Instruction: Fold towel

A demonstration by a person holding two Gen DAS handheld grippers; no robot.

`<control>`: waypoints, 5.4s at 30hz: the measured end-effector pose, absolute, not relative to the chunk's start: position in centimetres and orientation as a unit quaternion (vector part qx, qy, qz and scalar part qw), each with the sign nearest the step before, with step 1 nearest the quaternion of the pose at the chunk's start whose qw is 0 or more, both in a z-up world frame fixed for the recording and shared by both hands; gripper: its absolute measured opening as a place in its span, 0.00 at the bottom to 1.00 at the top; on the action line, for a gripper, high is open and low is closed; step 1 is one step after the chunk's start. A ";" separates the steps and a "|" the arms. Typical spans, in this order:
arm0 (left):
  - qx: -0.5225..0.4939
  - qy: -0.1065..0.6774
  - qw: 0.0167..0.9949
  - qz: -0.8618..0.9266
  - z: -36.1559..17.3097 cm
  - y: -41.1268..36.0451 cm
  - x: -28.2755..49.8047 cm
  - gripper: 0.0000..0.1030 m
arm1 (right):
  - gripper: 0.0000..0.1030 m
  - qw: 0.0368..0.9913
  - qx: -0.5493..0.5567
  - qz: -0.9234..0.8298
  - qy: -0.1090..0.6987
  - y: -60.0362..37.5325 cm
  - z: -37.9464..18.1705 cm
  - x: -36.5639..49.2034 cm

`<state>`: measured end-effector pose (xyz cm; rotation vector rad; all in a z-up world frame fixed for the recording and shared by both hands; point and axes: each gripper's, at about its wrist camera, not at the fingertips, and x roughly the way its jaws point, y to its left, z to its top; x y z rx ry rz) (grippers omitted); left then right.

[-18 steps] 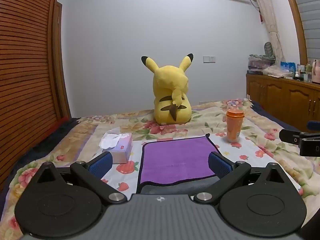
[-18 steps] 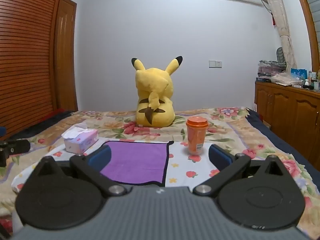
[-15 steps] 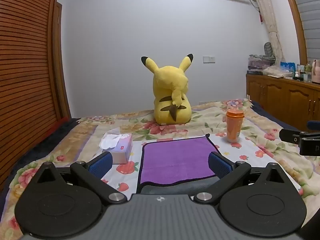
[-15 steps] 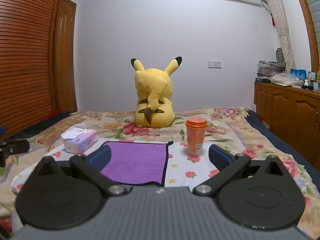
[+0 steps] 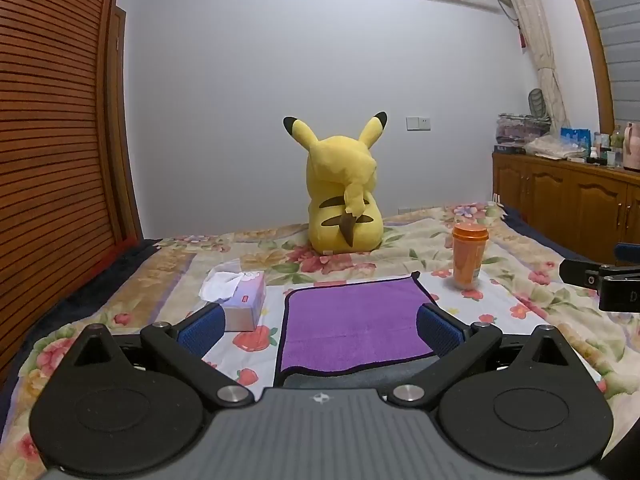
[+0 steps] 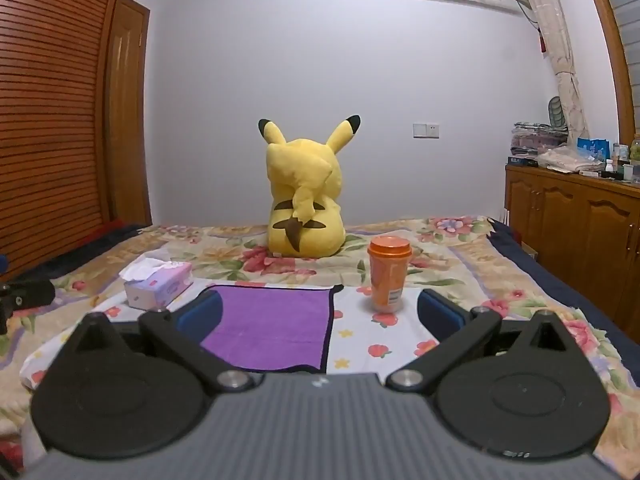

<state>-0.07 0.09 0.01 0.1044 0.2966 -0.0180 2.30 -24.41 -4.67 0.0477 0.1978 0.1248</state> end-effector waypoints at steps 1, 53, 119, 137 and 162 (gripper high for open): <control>0.052 0.148 0.988 -0.009 0.0 0.1 0.0 1.00 | 1.00 0.993 0.024 0.062 0.098 -24.4 -4.7 2.3; 0.054 0.150 0.987 -0.008 0.1 0.4 -0.4 1.00 | 1.00 0.993 0.026 0.062 0.096 -24.6 -4.9 2.5; 0.077 0.295 0.952 -0.042 -6.2 2.0 11.4 1.00 | 1.00 0.974 -0.021 0.102 0.200 -21.0 -7.6 11.4; 0.091 0.322 0.941 -0.044 -8.3 3.4 16.2 1.00 | 1.00 0.963 -0.042 0.128 0.233 -20.0 -8.9 15.4; 0.030 0.400 0.912 -0.084 -11.1 7.3 20.9 0.76 | 0.91 0.936 -0.045 0.154 0.315 -19.9 -11.9 19.6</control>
